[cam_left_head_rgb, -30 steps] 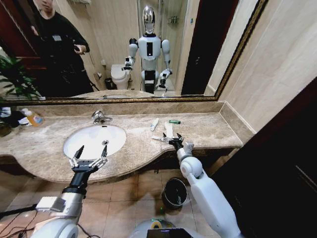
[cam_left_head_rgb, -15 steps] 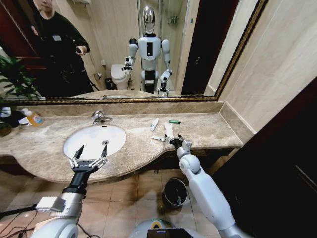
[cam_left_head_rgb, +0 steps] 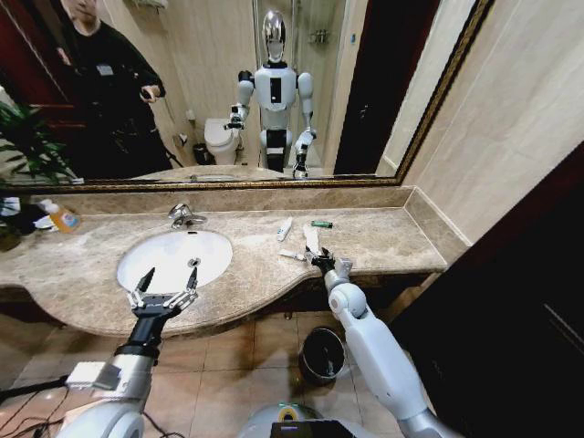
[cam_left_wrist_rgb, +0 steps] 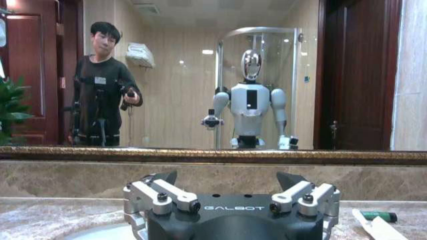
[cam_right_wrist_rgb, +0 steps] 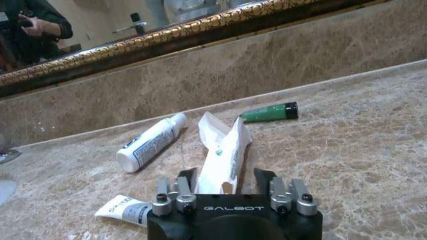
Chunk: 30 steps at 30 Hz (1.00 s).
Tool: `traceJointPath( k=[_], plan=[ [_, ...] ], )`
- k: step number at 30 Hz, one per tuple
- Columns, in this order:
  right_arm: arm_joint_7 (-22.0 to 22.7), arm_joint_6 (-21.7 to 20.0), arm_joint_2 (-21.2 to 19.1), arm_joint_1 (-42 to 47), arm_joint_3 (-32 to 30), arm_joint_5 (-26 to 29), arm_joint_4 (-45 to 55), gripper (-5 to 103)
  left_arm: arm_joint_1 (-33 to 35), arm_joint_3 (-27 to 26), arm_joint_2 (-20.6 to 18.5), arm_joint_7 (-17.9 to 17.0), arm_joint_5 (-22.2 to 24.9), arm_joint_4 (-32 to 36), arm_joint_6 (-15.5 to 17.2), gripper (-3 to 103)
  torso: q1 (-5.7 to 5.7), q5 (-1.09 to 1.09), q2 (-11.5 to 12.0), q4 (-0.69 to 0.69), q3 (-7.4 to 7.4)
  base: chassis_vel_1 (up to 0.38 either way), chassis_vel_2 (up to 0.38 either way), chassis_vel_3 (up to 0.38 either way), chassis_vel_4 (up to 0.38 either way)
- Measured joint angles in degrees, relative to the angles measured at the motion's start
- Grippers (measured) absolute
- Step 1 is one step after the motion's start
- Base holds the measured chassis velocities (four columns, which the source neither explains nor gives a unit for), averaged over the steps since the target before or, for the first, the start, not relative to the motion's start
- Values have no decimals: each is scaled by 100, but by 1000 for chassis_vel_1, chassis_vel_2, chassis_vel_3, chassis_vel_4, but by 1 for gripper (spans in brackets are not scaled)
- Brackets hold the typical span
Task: Pick up the trash from the sink and place it in the trash bin.
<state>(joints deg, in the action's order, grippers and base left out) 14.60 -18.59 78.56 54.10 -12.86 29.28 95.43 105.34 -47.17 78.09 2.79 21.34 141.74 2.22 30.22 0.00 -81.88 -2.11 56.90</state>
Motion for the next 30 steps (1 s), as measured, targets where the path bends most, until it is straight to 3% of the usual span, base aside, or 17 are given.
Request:
traceJointPath(
  k=[1,4,5,10,13,15,16,30],
  plan=[
    [-6,0,0,0,-2,-7,-9,51,0,0,0,0,0,0,0,100,0,0,0,0,0,0,0,0,0],
    [-11,5,2,6,-2,-27,-17,51,0,0,0,0,0,0,0,100,0,0,0,0,0,0,0,0,0],
    [-12,8,3,13,-1,-33,-16,40,0,0,0,0,0,0,0,100,0,0,0,0,0,0,0,0,0],
    [-13,14,4,36,-1,-45,28,24,0,0,0,0,0,0,0,100,0,0,0,0,0,0,0,0,0],
    [-14,15,-6,70,-3,-66,61,8,0,0,0,0,0,0,0,100,0,0,0,0,0,0,0,0,0],
    [-17,16,-6,83,-3,-79,65,8,0,0,0,0,0,0,0,100,0,0,0,0,0,0,0,0,0],
    [-21,21,-3,100,2,-100,70,1,0,0,0,0,0,0,0,100,0,0,0,0,0,0,0,0,0],
    [53,39,-151,364,-74,-137,807,0,0,0,0,0,0,0,0,100,0,1,0,0,0,0,0,0,0]
  ],
)
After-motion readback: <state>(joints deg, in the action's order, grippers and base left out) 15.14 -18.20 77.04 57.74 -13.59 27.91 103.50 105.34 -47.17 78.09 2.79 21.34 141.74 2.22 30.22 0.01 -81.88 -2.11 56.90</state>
